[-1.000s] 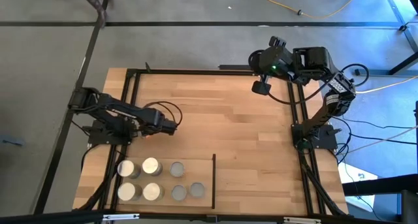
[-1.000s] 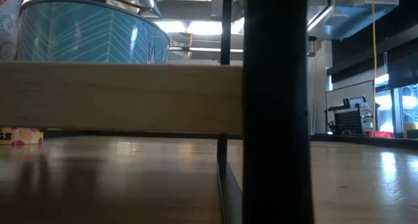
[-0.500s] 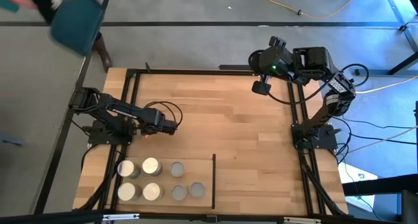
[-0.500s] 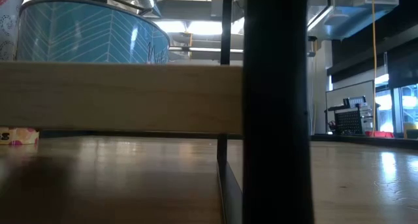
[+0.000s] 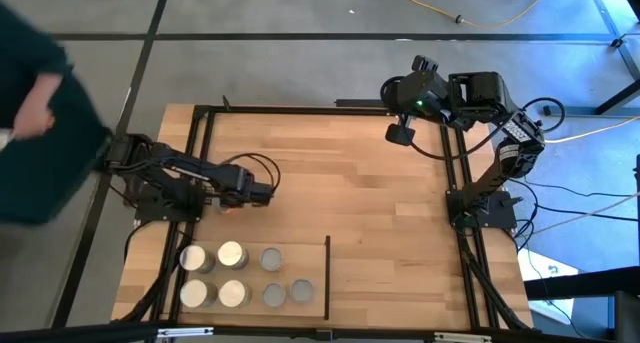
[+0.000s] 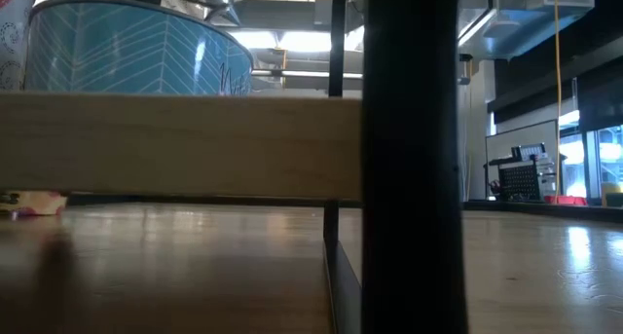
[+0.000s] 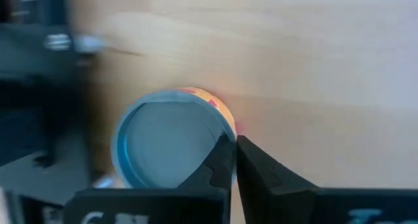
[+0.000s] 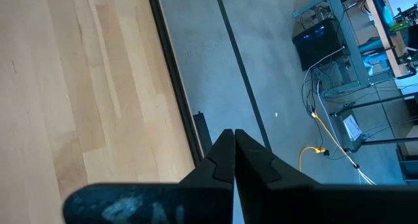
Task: Pick and place cans onto a shelf
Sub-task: Put the canned pineapple rings on the shelf
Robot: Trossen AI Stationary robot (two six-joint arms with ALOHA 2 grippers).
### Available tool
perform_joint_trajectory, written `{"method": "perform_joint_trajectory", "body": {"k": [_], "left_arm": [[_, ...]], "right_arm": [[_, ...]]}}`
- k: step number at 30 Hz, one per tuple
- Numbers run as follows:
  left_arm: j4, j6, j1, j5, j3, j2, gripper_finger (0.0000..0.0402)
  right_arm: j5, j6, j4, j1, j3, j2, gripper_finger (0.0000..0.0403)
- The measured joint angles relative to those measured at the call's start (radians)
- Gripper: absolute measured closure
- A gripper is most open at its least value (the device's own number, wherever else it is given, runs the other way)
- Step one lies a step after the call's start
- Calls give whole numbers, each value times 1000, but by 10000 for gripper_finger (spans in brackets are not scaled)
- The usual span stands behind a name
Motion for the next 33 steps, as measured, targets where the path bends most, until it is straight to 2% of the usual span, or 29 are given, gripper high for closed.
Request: {"method": "perform_joint_trajectory", "body": {"k": [12, 18, 23, 29, 33], "left_arm": [[-4, 417, -4, -1, 180, -4, 400], [-38, 714, -15, -15, 357, -4, 401], [-110, 956, -32, -22, 526, 2, 401], [-192, 1269, -87, -71, 708, 63, 401], [-195, 1485, -136, -55, 800, 127, 401]], "right_arm": [[0, 31, 0, 0, 0, 0, 398], [-6, 32, 0, 0, 0, 0, 398], [-89, 34, 0, 0, 0, 0, 398], [-131, 34, 0, 0, 0, 0, 398], [-162, 32, 0, 0, 0, 0, 398]]}}
